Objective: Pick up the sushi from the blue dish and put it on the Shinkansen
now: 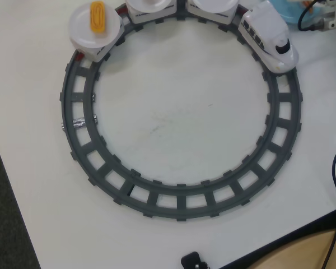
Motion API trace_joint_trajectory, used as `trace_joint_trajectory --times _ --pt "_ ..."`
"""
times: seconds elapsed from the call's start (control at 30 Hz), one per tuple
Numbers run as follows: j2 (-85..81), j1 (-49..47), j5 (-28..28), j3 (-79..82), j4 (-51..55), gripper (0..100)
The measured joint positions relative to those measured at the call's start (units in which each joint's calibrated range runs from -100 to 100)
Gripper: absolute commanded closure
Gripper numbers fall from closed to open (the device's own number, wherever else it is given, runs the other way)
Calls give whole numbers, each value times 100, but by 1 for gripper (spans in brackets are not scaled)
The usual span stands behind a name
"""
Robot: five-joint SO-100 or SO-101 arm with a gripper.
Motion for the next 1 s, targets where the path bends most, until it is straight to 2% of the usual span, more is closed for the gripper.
trace_joint_trajectory --times 0.17,0.57,0.77,1.0 --pt "0 24 21 171 -131 99" --pt "-354 8 0 387 -122 98" --pt "-2147 32 16 1594 -122 98" --pt "-4657 -733 -10 3332 -122 98"
